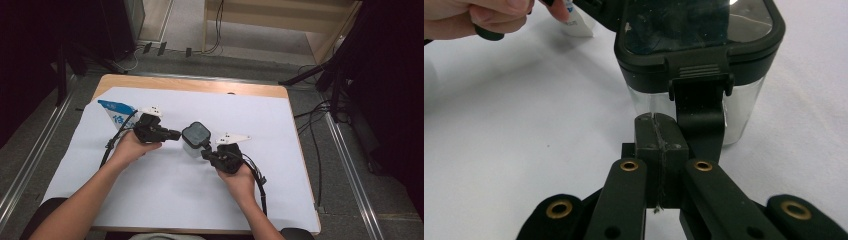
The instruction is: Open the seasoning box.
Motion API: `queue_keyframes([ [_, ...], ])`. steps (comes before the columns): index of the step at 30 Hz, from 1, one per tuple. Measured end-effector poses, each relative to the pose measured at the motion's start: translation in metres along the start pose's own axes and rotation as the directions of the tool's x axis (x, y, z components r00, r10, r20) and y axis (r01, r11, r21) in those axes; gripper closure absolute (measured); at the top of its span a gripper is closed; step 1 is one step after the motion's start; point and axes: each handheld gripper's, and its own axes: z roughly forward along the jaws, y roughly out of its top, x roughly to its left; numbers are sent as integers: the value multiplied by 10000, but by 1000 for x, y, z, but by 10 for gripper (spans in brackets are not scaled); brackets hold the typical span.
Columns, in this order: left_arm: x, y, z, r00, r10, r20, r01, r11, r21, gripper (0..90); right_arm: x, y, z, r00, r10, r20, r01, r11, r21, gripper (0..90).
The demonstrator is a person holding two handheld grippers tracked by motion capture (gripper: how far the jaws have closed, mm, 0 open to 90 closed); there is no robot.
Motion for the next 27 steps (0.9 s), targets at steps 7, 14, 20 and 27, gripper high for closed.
queue_keyframes([
  [7,-2,0,2,10000,16,19,-16,10000,18,857,-8,0,-4,9996,223,171,-223,9997,-18,900],
  [14,-6,0,6,9998,169,110,-169,9999,24,851,-15,0,-7,9987,390,334,-389,9992,-56,900],
  [20,-10,0,9,9995,207,218,-209,9997,121,851,-20,1,-10,9977,520,444,-514,9986,-142,900],
  [27,-16,0,12,9991,204,377,-208,9997,97,849,-25,2,-12,9960,678,579,-664,9975,-260,900],
])
